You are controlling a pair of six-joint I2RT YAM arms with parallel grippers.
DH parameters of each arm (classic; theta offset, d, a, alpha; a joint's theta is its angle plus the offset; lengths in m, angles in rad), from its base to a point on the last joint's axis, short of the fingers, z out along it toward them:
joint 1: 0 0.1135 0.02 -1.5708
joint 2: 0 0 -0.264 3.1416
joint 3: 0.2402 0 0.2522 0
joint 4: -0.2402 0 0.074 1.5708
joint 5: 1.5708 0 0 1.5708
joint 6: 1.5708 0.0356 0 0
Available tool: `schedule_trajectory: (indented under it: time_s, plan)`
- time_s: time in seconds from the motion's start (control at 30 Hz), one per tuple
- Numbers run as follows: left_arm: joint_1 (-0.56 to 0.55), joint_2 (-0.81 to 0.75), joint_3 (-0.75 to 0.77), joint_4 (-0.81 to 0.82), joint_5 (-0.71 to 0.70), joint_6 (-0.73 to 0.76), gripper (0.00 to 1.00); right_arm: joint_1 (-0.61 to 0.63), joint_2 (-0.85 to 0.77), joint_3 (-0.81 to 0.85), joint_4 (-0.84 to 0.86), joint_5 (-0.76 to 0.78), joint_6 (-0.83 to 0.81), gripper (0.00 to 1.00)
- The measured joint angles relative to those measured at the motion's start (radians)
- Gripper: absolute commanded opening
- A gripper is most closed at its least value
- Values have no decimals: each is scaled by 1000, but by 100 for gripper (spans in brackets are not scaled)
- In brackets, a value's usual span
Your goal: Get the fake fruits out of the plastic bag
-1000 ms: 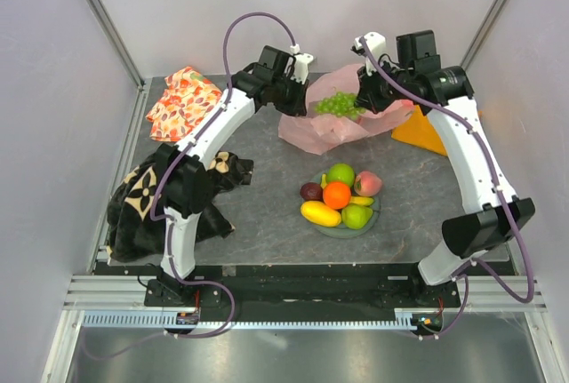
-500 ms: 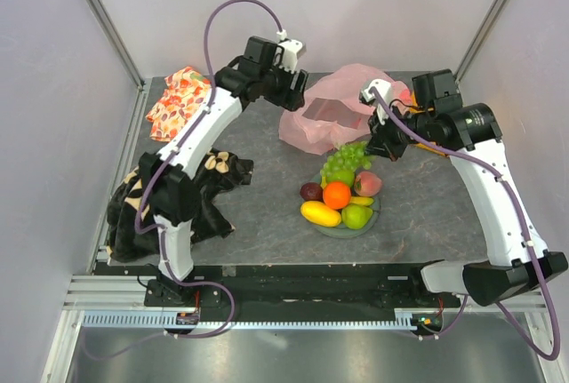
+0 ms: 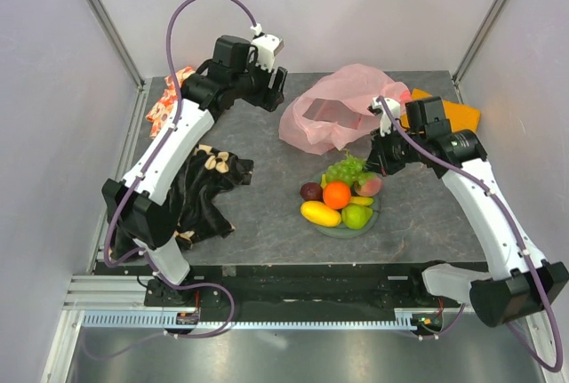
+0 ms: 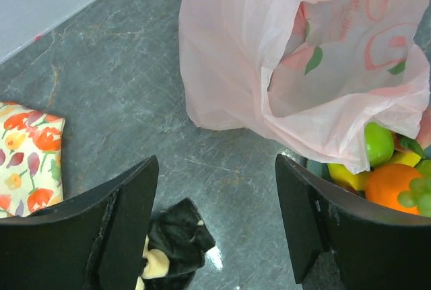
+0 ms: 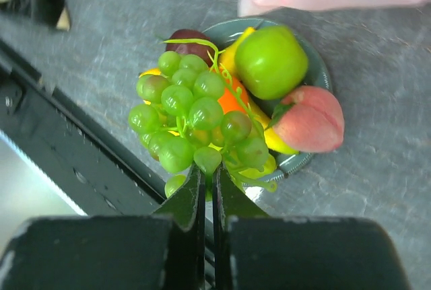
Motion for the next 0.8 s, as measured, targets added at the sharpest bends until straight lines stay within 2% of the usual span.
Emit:
schedule_trajectory:
  time_s: [0.13,0.3,0.57,0.8]
  plan:
    - [3,0,-9,-2,-8,8,77,0,-57,-40,43,77,119,0]
    - [3,0,-9,-2,-19,16,77,0,-47,-90,114,137,204,0]
    - [3,0,-10,-2,-29,35,77,0,-1,-159,214,185,269,0]
    - [3,0,-43,-3,-49,55,77,0,-1,-220,227,185,267,0]
